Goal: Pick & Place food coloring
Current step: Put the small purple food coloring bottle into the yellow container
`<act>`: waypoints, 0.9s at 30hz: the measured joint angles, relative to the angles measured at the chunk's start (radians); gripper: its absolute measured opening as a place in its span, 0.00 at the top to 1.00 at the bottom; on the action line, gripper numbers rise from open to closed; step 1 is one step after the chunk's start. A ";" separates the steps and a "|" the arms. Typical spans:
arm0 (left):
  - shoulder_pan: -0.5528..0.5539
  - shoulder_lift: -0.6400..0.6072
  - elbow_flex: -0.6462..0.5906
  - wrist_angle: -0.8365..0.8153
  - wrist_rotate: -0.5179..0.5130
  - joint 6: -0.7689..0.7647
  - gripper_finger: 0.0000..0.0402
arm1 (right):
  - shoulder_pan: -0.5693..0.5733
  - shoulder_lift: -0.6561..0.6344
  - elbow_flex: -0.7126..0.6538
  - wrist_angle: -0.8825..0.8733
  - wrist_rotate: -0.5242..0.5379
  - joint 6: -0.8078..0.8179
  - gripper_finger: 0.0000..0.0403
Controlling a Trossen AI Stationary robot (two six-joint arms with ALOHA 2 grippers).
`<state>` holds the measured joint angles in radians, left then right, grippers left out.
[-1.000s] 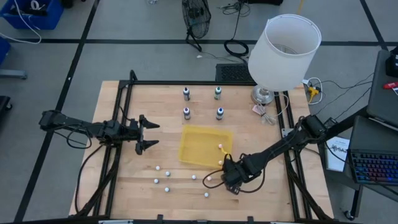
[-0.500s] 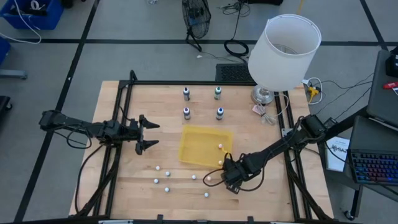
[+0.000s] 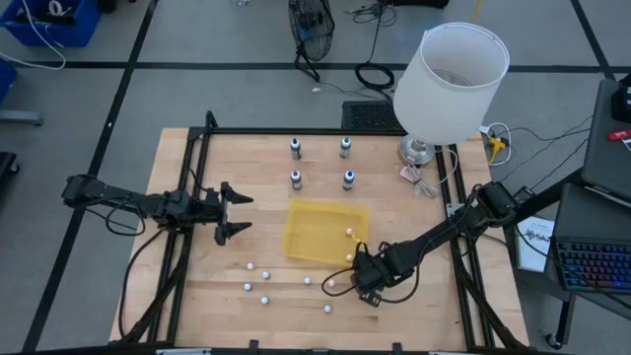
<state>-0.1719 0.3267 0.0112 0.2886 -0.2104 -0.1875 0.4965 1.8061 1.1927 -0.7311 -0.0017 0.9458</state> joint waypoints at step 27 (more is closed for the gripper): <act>0.000 0.000 0.000 0.001 0.000 0.000 0.06 | -0.269 -0.133 0.498 -0.256 0.151 -0.536 0.87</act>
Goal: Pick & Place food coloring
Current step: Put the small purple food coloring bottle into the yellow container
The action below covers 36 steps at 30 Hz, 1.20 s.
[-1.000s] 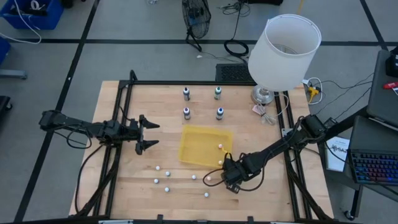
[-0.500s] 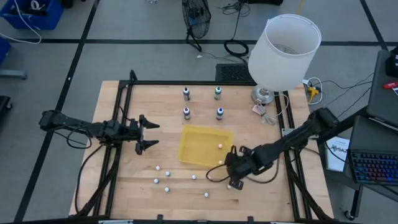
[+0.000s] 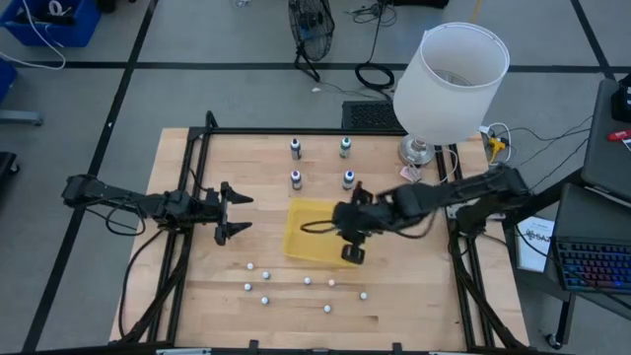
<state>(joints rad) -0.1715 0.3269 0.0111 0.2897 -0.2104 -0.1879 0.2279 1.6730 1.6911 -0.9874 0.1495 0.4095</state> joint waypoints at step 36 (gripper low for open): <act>0.000 0.000 0.000 -0.001 0.000 0.000 0.06 | -0.081 0.114 -0.517 0.367 -0.230 -0.034 0.87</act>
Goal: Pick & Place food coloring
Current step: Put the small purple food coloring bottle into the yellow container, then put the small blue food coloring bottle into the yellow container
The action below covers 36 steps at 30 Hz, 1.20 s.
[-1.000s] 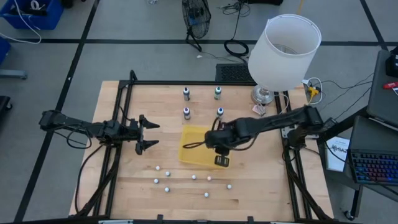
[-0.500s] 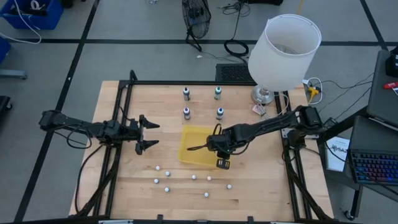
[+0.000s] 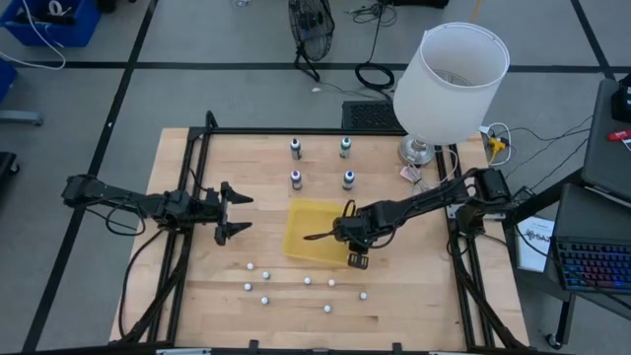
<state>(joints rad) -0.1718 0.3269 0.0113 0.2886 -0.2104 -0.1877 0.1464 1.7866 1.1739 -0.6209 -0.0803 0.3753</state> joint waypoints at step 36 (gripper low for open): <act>0.000 0.000 0.000 0.000 0.000 0.000 0.06 | 0.313 -0.183 -0.003 0.182 -0.018 0.166 0.67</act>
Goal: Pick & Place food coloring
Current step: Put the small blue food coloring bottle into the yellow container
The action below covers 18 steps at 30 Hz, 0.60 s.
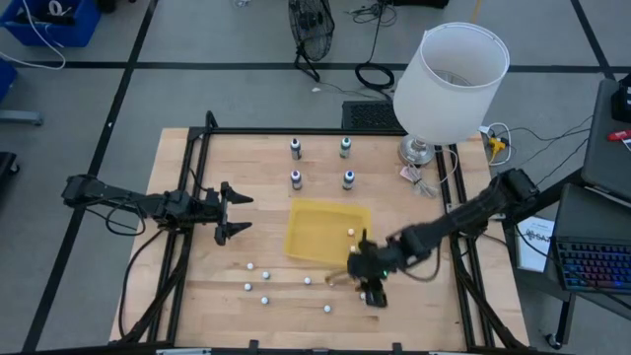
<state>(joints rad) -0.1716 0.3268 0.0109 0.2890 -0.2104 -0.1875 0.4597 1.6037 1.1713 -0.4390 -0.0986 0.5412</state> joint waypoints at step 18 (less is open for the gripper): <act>0.000 0.000 0.000 0.000 0.000 0.000 0.06 | 0.118 0.153 0.000 -0.005 -0.006 0.102 0.68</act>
<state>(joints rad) -0.1719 0.3269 0.0113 0.2890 -0.2104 -0.1875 0.5777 1.7570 1.1713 -0.4437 -0.1050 0.6432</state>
